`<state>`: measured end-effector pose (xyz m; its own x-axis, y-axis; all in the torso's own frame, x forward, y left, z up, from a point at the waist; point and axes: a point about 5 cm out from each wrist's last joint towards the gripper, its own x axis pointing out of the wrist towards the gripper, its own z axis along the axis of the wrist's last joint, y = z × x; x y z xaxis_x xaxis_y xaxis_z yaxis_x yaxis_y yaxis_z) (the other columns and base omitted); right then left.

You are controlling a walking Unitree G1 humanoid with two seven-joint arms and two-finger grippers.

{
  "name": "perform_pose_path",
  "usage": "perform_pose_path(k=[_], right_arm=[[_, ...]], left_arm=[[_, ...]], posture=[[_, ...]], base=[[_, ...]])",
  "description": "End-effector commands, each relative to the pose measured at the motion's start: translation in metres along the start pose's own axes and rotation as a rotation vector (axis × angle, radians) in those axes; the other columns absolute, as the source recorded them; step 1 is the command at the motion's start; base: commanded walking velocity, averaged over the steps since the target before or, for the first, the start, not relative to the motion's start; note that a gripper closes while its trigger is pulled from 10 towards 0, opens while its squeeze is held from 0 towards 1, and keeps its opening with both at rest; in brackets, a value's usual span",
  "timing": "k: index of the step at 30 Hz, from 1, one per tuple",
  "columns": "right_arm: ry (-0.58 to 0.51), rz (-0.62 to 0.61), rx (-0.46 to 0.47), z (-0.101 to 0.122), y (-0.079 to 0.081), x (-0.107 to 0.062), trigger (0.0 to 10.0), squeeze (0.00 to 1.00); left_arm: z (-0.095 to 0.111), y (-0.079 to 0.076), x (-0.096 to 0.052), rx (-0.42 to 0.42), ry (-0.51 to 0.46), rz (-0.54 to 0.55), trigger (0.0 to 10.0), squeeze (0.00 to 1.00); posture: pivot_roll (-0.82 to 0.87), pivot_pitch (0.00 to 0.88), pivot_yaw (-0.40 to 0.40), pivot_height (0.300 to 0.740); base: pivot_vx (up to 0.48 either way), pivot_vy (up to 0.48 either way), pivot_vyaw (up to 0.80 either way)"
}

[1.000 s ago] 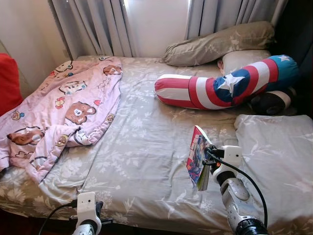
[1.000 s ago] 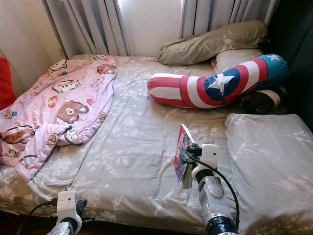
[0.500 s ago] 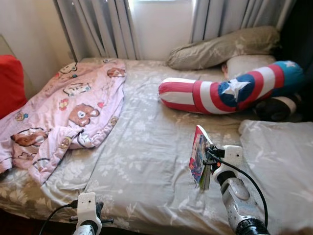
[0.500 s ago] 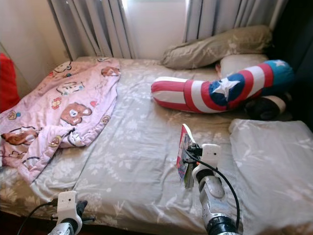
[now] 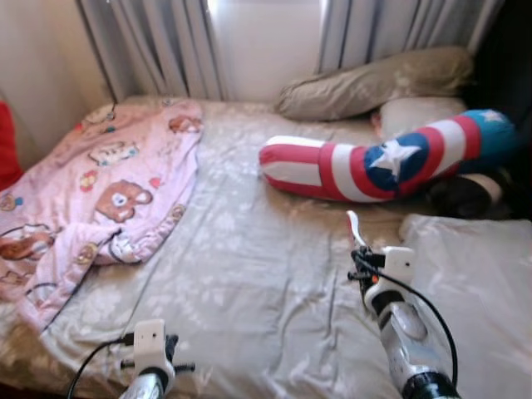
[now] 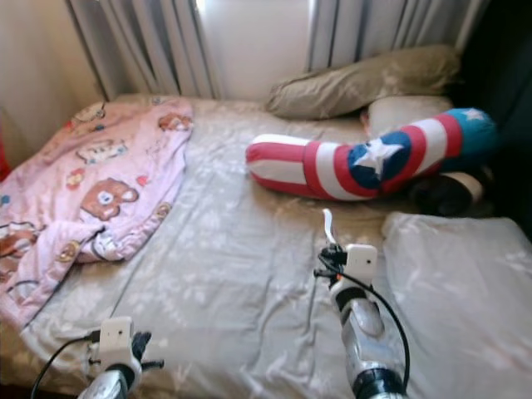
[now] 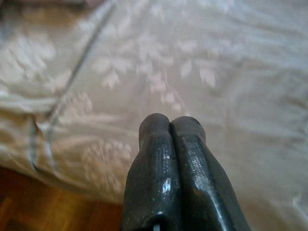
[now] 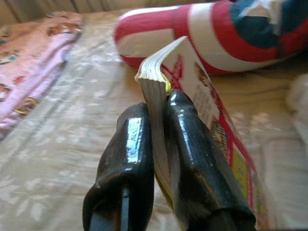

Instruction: Clean up the room

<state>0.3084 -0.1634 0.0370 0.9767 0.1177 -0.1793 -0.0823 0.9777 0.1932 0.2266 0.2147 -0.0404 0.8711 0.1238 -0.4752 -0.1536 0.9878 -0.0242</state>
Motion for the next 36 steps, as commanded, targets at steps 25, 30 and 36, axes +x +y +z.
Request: perform_pose_path(k=[25,30,36], right_arm=[[-0.068,-0.030,0.005,0.009,-0.002,-0.001,10.0,0.00],[-0.035,-0.045,-0.015,0.007,-0.004,0.000,10.0,0.00],[-0.023,-0.044,-0.015,0.005,-0.002,0.000,10.0,0.00]], left_arm=[[0.081,-0.012,0.003,-0.001,-0.440,-0.114,10.0,0.00],[0.082,-0.015,0.003,0.004,-0.443,-0.125,10.0,0.00],[0.083,-0.015,0.001,0.014,-0.444,-0.130,10.0,0.00]], posture=[[0.05,0.000,0.022,0.740],[0.05,0.000,0.023,0.740],[0.06,0.000,0.021,0.710]], base=[[0.000,0.000,0.00],[0.000,0.000,0.00],[0.000,0.000,0.00]])
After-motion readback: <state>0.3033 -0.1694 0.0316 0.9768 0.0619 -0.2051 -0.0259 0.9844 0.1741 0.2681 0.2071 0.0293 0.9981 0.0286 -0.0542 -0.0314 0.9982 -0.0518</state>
